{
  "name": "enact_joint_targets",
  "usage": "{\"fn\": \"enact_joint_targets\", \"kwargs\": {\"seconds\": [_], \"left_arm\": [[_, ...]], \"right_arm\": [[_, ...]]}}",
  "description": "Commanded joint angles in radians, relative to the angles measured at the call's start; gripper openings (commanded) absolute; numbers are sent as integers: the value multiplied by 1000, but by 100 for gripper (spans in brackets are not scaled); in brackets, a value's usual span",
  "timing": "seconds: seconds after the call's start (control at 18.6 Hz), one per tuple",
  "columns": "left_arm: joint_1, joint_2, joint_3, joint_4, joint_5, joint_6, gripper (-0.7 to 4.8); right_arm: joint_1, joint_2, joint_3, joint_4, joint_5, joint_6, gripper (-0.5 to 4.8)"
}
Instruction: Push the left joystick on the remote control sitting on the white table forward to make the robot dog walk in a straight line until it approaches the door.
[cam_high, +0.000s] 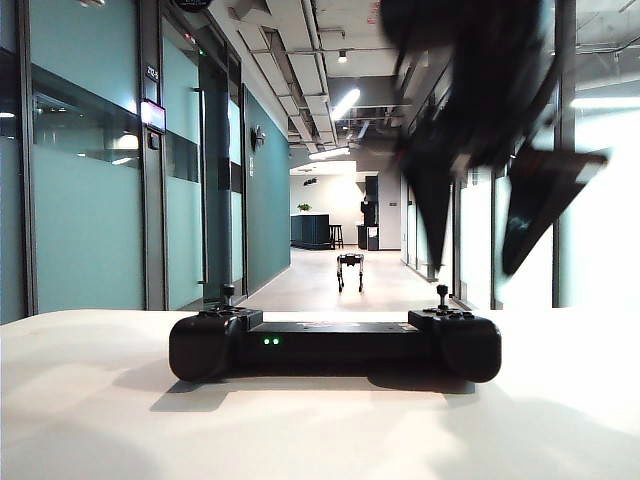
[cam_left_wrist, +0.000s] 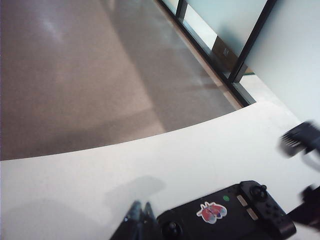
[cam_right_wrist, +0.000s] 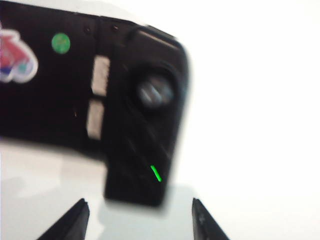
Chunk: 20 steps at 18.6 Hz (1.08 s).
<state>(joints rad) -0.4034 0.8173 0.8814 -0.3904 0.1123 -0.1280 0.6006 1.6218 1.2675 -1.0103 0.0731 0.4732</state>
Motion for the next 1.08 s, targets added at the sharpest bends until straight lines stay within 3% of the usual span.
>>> {"fn": "enact_joint_targets", "kwargs": {"seconds": [0.05,0.27,0.59,0.7,1.08], "left_arm": [[0,-38,1,-69,4,0,-6],[-1,-108,-82,-89,4,4,-6],[-1,-291,-324,106,4,5,-5],[-1,-347,-393,171,4,8,-6],[0,-497,-594,380,-11,23,-6]], "right_arm": [[0,-126,5,-71,20,-68,-12],[1,-296,-22,31,95,-193,-3],[1,-581,-330,582,86,-346,-3],[0,-640,-418,685,86,-346,-3],[0,-642,-441,671,86,-346,-1]]}}
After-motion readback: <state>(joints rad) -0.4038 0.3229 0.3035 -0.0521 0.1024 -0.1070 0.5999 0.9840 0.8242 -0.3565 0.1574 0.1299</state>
